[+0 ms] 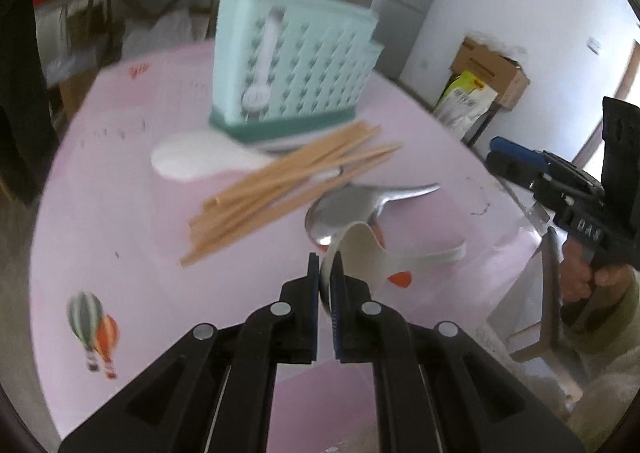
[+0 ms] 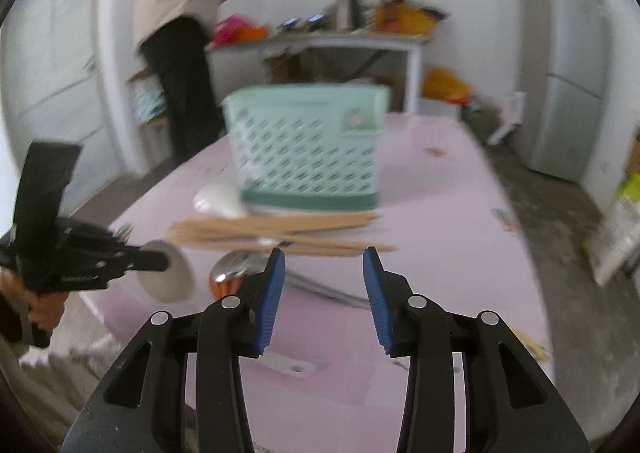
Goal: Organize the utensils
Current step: 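Grasp a steel spoon with the right tool while the left tool lifts the white spoon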
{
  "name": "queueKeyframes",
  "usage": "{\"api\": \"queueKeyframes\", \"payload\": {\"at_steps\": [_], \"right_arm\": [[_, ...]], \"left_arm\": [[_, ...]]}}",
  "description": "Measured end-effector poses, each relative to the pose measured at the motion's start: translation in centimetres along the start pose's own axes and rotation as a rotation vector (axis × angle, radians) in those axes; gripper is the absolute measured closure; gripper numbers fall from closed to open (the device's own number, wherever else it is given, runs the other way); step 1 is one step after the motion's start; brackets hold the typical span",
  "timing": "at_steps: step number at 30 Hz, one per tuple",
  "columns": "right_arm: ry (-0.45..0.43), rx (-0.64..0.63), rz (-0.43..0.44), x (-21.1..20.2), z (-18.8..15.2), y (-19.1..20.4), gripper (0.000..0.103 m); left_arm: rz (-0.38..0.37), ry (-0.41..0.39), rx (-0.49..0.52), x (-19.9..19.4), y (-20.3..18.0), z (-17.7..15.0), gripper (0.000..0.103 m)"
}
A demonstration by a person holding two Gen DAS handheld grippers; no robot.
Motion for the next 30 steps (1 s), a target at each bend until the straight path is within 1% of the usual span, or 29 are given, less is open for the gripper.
{"api": "queueKeyframes", "payload": {"at_steps": [3,7,10,13,15,18,26,29,30], "right_arm": [[0.072,-0.115,0.036,2.4,-0.4,1.3,0.065],[0.160,-0.226,0.085,5.0,-0.8,2.3,0.065],[0.213,-0.329,0.100,6.3,-1.3,3.2,0.065],[0.238,-0.409,0.097,7.3,-1.6,3.8,0.065],[0.241,-0.459,0.090,7.9,-1.8,4.3,0.065],[0.226,-0.496,0.090,8.3,-1.8,5.1,0.065],[0.152,-0.661,0.090,8.1,-2.9,8.1,0.065],[0.122,-0.711,0.083,7.9,-3.2,8.9,0.069],[0.107,-0.729,0.074,7.8,-3.3,9.2,0.074]], "left_arm": [[0.007,0.030,-0.010,0.7,0.2,-0.3,0.097],[0.017,0.058,-0.010,1.3,0.2,-0.7,0.096],[0.025,0.067,0.002,1.4,0.0,-0.7,0.095],[0.033,0.073,0.011,1.4,-0.1,-0.7,0.095],[0.035,0.077,0.007,1.6,-0.1,-0.6,0.094],[0.032,0.080,-0.003,1.7,0.0,-0.5,0.094],[0.025,0.095,0.001,1.9,0.0,-0.3,0.094],[0.024,0.095,-0.003,1.9,0.0,-0.3,0.094],[0.023,0.095,-0.004,1.9,0.0,-0.3,0.094]]}}
Point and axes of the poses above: each gripper's, at about its wrist camera, not at the fingertips, and x roughly the way its jaws point, y to its left, z to its top, the point moved 2 cm from there along x, roughly the way its jaws point, and after that the axes turned 13 degrees about x, right-handed, at the moved point
